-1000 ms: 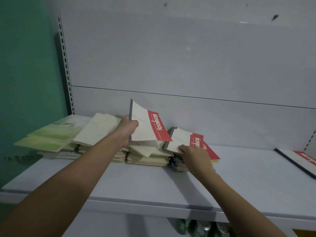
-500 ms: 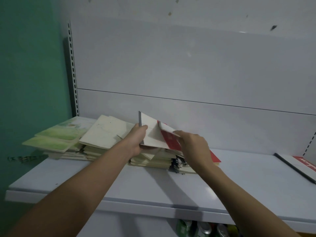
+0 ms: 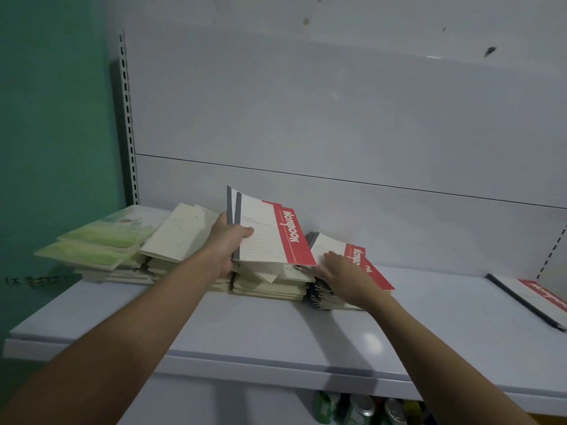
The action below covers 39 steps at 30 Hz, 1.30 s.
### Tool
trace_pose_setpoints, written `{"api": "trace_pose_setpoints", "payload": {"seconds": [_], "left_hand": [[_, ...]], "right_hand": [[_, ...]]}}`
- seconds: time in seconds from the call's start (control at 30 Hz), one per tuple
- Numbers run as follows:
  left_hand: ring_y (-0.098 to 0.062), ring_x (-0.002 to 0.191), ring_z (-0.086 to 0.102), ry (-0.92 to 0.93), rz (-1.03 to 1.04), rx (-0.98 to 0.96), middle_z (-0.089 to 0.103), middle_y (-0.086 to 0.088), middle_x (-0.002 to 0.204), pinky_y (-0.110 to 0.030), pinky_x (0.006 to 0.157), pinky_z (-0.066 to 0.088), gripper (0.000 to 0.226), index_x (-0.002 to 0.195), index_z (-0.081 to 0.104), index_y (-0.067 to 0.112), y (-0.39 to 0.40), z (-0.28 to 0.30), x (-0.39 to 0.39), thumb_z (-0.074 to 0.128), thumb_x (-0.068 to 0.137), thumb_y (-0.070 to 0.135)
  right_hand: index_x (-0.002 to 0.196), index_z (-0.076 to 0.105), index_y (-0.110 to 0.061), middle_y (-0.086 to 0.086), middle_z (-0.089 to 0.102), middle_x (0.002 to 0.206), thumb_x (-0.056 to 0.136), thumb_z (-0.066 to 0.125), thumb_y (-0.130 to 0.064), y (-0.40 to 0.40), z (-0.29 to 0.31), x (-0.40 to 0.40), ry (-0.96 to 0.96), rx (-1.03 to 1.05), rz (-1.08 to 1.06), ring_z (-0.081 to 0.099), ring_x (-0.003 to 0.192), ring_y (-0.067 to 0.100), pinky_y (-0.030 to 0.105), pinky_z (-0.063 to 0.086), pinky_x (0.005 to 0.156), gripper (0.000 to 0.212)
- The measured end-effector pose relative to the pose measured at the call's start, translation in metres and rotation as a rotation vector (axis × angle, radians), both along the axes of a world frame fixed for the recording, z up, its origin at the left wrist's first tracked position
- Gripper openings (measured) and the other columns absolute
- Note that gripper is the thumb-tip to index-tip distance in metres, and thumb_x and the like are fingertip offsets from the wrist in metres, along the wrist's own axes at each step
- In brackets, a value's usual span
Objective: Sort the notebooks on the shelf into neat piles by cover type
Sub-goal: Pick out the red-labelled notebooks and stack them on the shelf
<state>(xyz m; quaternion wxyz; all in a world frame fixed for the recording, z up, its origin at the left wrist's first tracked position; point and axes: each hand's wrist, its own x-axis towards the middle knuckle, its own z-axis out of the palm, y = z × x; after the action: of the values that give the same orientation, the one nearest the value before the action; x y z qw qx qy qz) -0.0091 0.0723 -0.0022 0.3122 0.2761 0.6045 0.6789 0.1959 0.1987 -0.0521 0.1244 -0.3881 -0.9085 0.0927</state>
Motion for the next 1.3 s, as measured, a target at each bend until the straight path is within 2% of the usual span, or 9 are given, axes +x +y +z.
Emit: {"api": "trace_pose_setpoints", "payload": {"seconds": [0.07, 0.17, 0.3, 0.5, 0.7, 0.8, 0.87, 1.07, 1.3], "left_hand": [[-0.025, 0.102, 0.061, 0.005, 0.005, 0.008, 0.063, -0.004, 0.12, -0.032, 0.068, 0.051, 0.039, 0.129, 0.047, 0.017, -0.001, -0.003, -0.001, 0.052, 0.095, -0.001], [-0.026, 0.104, 0.061, 0.007, 0.011, 0.002, 0.062, -0.004, 0.118, -0.035, 0.075, 0.052, 0.039, 0.128, 0.047, 0.017, -0.002, -0.009, -0.004, 0.052, 0.095, -0.002], [-0.027, 0.103, 0.061, -0.026, -0.006, -0.01, 0.062, -0.006, 0.119, -0.038, 0.078, 0.053, 0.038, 0.127, 0.046, 0.016, -0.004, -0.013, -0.005, 0.052, 0.094, -0.003], [-0.029, 0.107, 0.063, -0.046, -0.066, 0.02, 0.064, -0.007, 0.119, -0.046, 0.089, 0.054, 0.035, 0.125, 0.049, 0.015, -0.002, -0.011, 0.0, 0.053, 0.095, -0.002], [-0.021, 0.098, 0.063, -0.042, -0.07, 0.062, 0.065, 0.001, 0.107, -0.032, 0.072, 0.054, 0.026, 0.122, 0.051, 0.019, 0.002, -0.017, 0.026, 0.057, 0.097, 0.016], [-0.019, 0.1, 0.065, -0.058, -0.119, 0.062, 0.069, 0.003, 0.108, -0.039, 0.082, 0.055, 0.034, 0.119, 0.054, 0.022, 0.001, -0.019, 0.04, 0.069, 0.089, 0.031], [-0.021, 0.099, 0.067, -0.029, -0.134, 0.073, 0.069, -0.001, 0.109, -0.041, 0.084, 0.056, 0.043, 0.121, 0.053, 0.019, 0.0, -0.02, 0.052, 0.074, 0.084, 0.013], [-0.021, 0.1, 0.066, -0.041, -0.142, 0.122, 0.069, -0.003, 0.112, -0.038, 0.081, 0.056, 0.05, 0.124, 0.05, 0.016, 0.003, -0.02, 0.102, 0.067, 0.083, -0.006], [-0.023, 0.105, 0.064, -0.103, -0.142, 0.091, 0.064, -0.004, 0.117, -0.047, 0.092, 0.054, 0.054, 0.126, 0.038, 0.015, 0.023, -0.032, 0.228, 0.067, 0.085, -0.004]], "right_hand": [[0.108, 0.052, -0.02, -0.006, 0.048, 0.093, 0.096, 0.028, -0.059, 0.008, -0.016, -0.001, -0.13, 0.122, -0.021, 0.055, 0.087, 0.019, 0.03, 0.038, 0.064, 0.048], [0.09, 0.051, -0.018, -0.001, 0.057, 0.082, 0.098, 0.042, -0.046, 0.003, -0.026, 0.005, 0.095, 0.144, -0.055, 0.056, 0.072, 0.023, 0.033, 0.037, 0.058, 0.031], [0.122, 0.063, -0.026, 0.007, 0.068, 0.105, 0.101, 0.038, -0.025, 0.0, -0.021, 0.011, 0.092, 0.151, -0.159, 0.062, 0.091, 0.03, 0.034, 0.049, 0.069, 0.032], [0.105, 0.068, -0.024, -0.003, 0.057, 0.07, 0.102, 0.041, -0.029, -0.036, 0.025, 0.011, 0.569, 0.272, -0.268, 0.053, 0.07, 0.025, 0.032, 0.034, 0.058, 0.028], [0.128, 0.059, -0.032, -0.004, 0.066, 0.121, 0.102, 0.042, -0.032, -0.094, 0.033, 0.01, 0.217, 0.405, -0.008, 0.063, 0.103, 0.025, 0.035, 0.048, 0.075, 0.031], [0.138, 0.051, -0.029, -0.009, 0.053, 0.141, 0.099, 0.047, -0.041, -0.103, 0.026, 0.017, 0.19, 0.306, 0.132, 0.053, 0.126, 0.016, 0.032, 0.047, 0.095, 0.041], [0.142, 0.046, -0.025, -0.006, 0.046, 0.147, 0.096, 0.044, -0.049, -0.104, 0.025, 0.027, 0.159, 0.185, 0.175, 0.045, 0.132, 0.014, 0.031, 0.04, 0.103, 0.053], [0.132, 0.052, -0.014, -0.002, 0.058, 0.126, 0.1, 0.046, -0.038, -0.094, 0.047, 0.084, 0.572, -0.006, -0.141, 0.054, 0.101, 0.013, 0.025, 0.04, 0.08, 0.041], [0.121, 0.052, -0.011, 0.003, 0.068, 0.109, 0.096, 0.056, -0.015, -0.067, 0.023, 0.196, 0.95, -0.699, -0.192, 0.067, 0.097, 0.02, 0.036, 0.06, 0.076, 0.026]]}}
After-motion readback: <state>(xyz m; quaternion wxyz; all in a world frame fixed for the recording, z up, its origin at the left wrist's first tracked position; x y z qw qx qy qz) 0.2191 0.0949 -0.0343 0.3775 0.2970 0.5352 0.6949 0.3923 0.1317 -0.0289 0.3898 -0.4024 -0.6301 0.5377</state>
